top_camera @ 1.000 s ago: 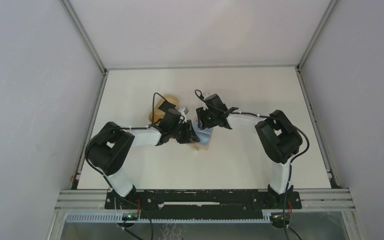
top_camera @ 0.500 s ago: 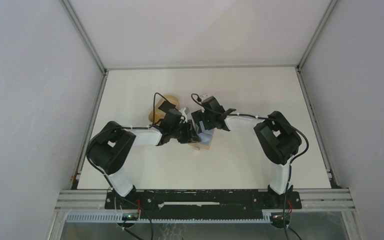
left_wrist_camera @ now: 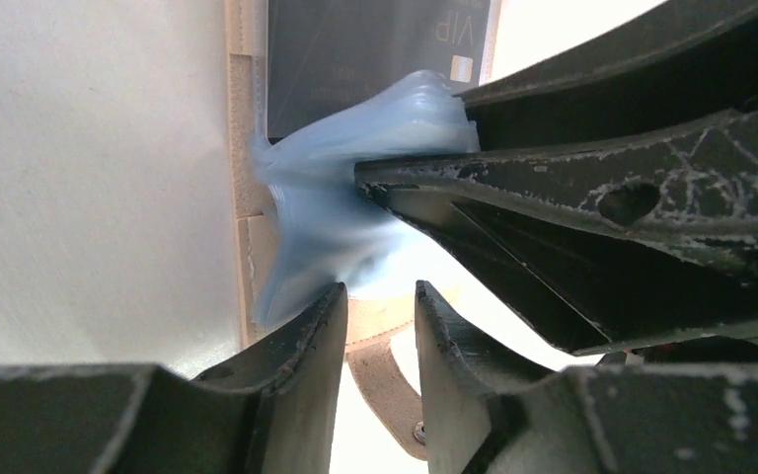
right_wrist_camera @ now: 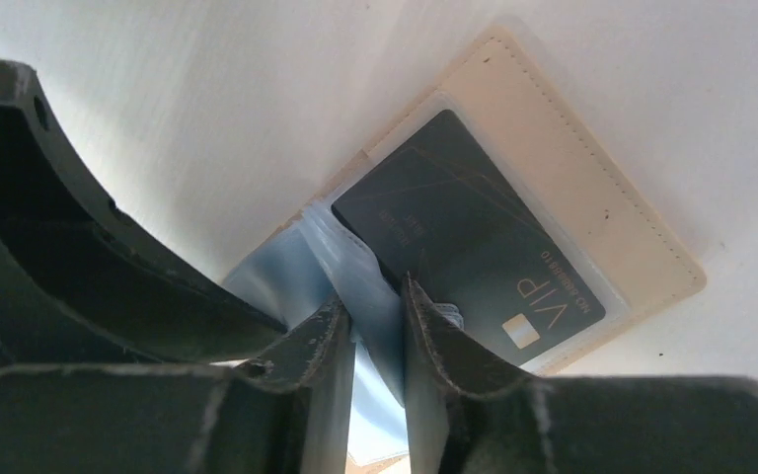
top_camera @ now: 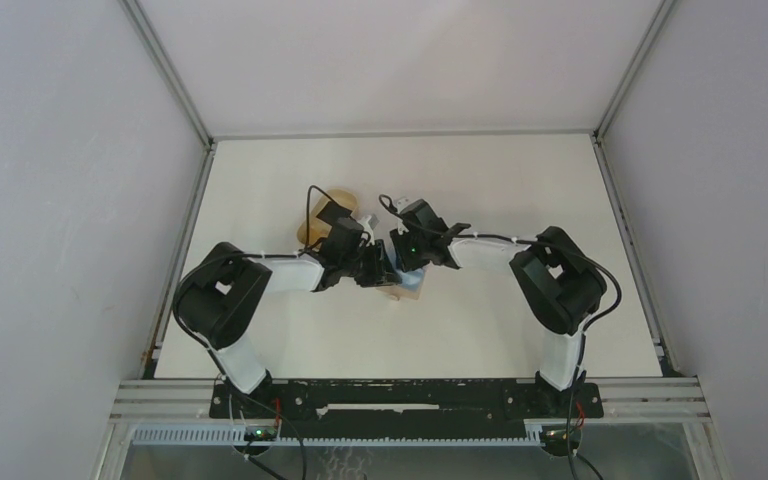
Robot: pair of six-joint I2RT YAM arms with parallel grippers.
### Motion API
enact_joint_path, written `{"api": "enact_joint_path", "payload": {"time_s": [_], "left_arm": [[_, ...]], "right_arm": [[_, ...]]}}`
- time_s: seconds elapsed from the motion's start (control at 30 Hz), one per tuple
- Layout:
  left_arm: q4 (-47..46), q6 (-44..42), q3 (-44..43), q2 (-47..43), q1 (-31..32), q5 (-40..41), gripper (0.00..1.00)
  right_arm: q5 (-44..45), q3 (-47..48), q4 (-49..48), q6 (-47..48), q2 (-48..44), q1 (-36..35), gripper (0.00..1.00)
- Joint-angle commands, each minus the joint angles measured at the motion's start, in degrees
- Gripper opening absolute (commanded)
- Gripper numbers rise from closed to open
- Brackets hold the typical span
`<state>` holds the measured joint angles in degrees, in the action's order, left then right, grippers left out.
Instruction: Take the credit cards out of the card holder
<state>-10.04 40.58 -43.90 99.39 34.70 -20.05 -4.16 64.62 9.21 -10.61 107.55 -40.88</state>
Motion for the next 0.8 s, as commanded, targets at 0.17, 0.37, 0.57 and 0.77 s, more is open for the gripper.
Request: {"api": "enact_joint_path", "payload": {"time_s": [0.17, 0.37, 0.57, 0.77], "left_arm": [[7.33, -1.38, 3.90, 3.35, 1.57, 6.69, 0.38], [9.66, -2.81, 3.63, -6.35, -0.19, 4.74, 0.42], [19.23, -6.97, -2.56, -21.24, -4.04, 2.66, 0.51], [25.07, -10.23, -9.03, -19.94, -7.61, 3.35, 0.52]], "right_arm": [[-8.29, -4.64, 5.22, -4.09, -6.27, -1.13, 0.28], [-6.40, -8.98, 3.47, -3.85, -8.94, -0.95, 0.28], [-6.71, -13.01, -0.28, -2.78, -10.08, -1.66, 0.27], [-10.67, -14.43, -2.35, 2.10, -11.59, -2.36, 0.19]]}}
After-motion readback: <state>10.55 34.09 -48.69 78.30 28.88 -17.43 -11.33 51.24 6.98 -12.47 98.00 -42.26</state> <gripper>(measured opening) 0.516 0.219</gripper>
